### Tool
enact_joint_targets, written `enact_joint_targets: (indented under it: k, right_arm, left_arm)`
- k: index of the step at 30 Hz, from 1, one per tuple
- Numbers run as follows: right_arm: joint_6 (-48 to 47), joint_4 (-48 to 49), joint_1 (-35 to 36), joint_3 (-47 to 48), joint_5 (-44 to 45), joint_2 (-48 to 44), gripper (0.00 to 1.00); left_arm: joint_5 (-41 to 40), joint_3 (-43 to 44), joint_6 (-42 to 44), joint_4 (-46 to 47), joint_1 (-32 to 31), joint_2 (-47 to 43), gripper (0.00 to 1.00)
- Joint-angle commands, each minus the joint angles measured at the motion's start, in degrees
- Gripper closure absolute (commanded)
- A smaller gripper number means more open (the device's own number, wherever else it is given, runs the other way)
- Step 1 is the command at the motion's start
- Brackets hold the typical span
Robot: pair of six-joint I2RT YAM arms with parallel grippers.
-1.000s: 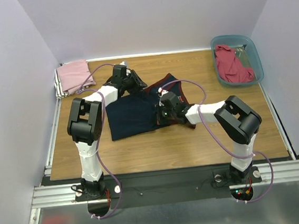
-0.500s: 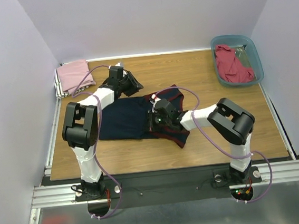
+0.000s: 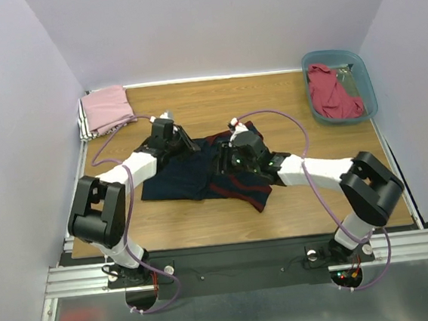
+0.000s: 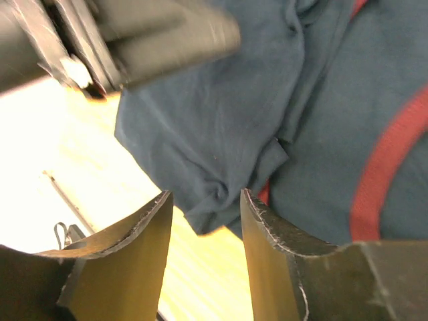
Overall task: Fold and stack the tank tops
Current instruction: Fold the tank top
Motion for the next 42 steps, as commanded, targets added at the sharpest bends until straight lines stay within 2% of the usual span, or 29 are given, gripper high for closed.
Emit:
enact_joint_targets:
  k: [1,9,12,14,17,18,25,29,42]
  right_arm:
    - [-1.98,-6.92,-0.18,-3.61,7.58,-7.36,0.5]
    - [1.96,-26.52,-0.18,-14.94,16.38,-27.84,0.5]
    - [4.07,-31.0,0.08,-19.25,16.3,-34.7,0.58]
    - [4.6,-33.55,0.25,-21.01,15.43,-37.59,0.59]
    - [5.22,-35.75,1.13,-22.24,14.37,-39.28,0.59]
    - [5.83,-36.02,1.57,-22.51,14.36,-39.54,0.58]
    - [8.91,-36.03,7.45,-24.8,16.82,-37.53,0.57]
    - [10.4,-35.24,10.97,-24.8,19.81,-35.6,0.56]
    - [11.46,-28.47,11.68,-24.71,26.05,-27.43,0.57]
  left_arm:
    - [-1.84,-3.03,0.67,1.8,-4.94,-4.27,0.61]
    - [-1.4,-4.54,3.04,3.2,-15.84,-5.06,0.63]
    - [0.97,-1.73,5.85,4.43,-19.71,-2.35,0.65]
    - [4.21,0.29,7.17,7.41,-21.9,-0.76,0.66]
    - [9.65,3.54,8.14,10.58,-24.54,5.2,0.73]
    - [10.37,4.33,8.32,10.76,-25.33,6.27,0.78]
    - [13.1,7.77,8.41,13.48,-30.0,13.39,0.9]
    - [14.59,8.21,8.76,14.01,-30.61,15.24,0.92]
    - [14.78,9.17,9.81,12.87,-31.14,19.72,1.0]
